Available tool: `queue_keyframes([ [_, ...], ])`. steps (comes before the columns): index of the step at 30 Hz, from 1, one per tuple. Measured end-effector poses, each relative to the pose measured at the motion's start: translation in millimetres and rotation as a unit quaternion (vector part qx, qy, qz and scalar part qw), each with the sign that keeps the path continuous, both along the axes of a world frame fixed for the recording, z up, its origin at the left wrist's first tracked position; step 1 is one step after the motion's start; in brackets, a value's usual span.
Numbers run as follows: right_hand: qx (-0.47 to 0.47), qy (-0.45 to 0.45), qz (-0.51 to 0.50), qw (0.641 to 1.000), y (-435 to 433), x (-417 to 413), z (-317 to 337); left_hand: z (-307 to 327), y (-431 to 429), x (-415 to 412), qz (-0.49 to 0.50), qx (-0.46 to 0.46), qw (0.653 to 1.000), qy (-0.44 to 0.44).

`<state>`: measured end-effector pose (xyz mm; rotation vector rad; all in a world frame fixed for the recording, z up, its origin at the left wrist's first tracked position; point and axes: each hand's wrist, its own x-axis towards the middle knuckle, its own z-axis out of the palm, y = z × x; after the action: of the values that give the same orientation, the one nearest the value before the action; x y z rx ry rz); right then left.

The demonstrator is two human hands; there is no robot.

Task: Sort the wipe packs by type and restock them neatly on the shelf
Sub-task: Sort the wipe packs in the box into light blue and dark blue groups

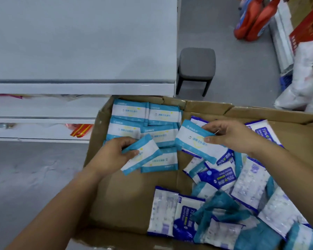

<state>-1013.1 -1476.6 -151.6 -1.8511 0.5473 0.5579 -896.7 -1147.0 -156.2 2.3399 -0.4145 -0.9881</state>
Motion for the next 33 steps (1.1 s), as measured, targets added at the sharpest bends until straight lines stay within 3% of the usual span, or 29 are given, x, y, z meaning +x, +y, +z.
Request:
queue_keyframes([
  [6,-0.081,-0.051,0.074,0.993,35.0,57.2,-38.7,2.6,-0.9,59.9,-0.135,0.102,0.977,-0.128],
  [10,-0.18,-0.128,0.054,0.974,59.0,101.5,-52.1,-12.7,-25.4,100.2,-0.197,0.123,0.933,-0.275],
  [13,-0.264,-0.15,0.058,0.951,73.8,123.2,-58.8,-25.9,-45.5,116.0,-0.21,0.13,0.91,-0.332],
  [16,-0.397,-0.173,0.102,0.896,81.7,127.9,-69.9,-38.1,-54.4,120.1,-0.245,0.173,0.888,-0.349],
  [19,-0.518,-0.259,0.134,0.804,82.9,122.2,-89.4,-52.6,-46.8,117.8,-0.262,0.137,0.866,-0.402],
  [22,-0.563,-0.268,0.128,0.771,83.2,119.0,-96.9,-58.5,-36.6,110.5,-0.232,0.12,0.844,-0.469],
  [23,-0.559,-0.263,0.124,0.776,85.3,119.8,-95.4,-60.0,-35.1,107.6,-0.221,0.1,0.842,-0.483],
  [25,-0.498,-0.264,0.091,0.821,85.0,115.2,-88.1,-60.4,-40.9,94.4,-0.182,0.012,0.871,-0.457],
  [28,-0.394,-0.254,0.035,0.882,60.8,74.9,-72.0,-48.7,-75.1,51.2,-0.164,-0.137,0.929,-0.302],
  [31,-0.336,-0.166,-0.025,0.927,12.5,-1.3,-69.6,-42.5,-115.9,-6.9,-0.217,-0.148,0.948,-0.181],
  [33,-0.337,-0.105,-0.076,0.933,-20.3,-59.2,-69.1,-49.2,-142.7,-39.1,-0.257,-0.144,0.948,-0.121],
])
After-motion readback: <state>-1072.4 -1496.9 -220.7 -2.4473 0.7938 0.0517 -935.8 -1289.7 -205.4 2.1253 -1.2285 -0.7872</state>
